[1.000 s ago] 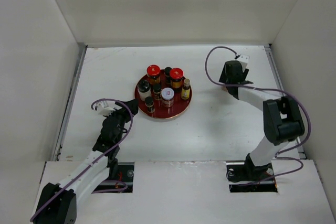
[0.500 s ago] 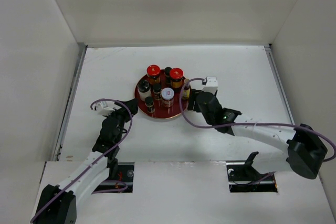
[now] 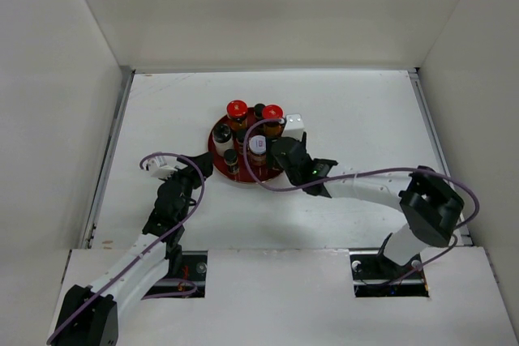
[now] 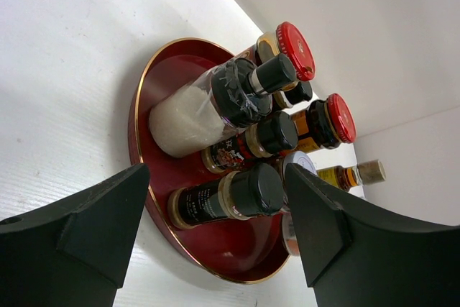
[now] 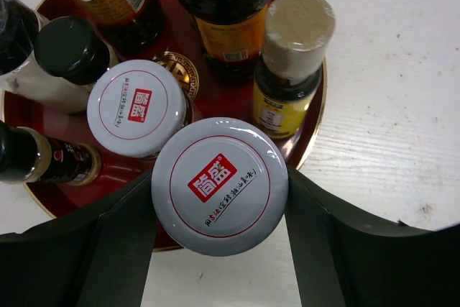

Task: Organize the condiment bottles

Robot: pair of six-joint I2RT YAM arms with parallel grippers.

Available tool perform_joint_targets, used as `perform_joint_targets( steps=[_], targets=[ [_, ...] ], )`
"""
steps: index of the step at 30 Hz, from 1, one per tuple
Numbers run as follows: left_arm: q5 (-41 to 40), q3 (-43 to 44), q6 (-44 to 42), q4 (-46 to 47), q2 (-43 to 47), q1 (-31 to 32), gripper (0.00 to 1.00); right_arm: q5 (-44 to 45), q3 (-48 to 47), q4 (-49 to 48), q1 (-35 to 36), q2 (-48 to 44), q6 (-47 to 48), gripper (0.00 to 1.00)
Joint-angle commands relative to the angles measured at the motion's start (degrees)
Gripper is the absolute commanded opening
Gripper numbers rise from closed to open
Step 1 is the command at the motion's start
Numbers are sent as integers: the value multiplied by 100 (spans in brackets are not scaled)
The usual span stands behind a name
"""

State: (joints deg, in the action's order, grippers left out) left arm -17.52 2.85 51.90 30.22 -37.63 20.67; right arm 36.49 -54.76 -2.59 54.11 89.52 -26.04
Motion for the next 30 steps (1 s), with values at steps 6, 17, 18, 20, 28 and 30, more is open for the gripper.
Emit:
perform_joint_targets(
  steps=[6,17,18,20,28,30],
  targets=[
    [3,-707,13,239,27,3,75,288,-588,-1032,60,531,222,49],
    [-15,-707,22,230,27,12,76,525,-562,-1139,253,954,187,74],
    [-15,-707,22,230,36,12,77,587,-544,-1112,280,902,187,77],
    [-32,-707,22,222,54,-6,80,675,-501,-1051,341,709,187,84],
    [-23,-716,4,169,159,12,100,1167,87,-910,587,-556,319,100],
    [2,-733,13,125,247,21,100,1333,325,-927,631,-960,407,100]
  ],
)
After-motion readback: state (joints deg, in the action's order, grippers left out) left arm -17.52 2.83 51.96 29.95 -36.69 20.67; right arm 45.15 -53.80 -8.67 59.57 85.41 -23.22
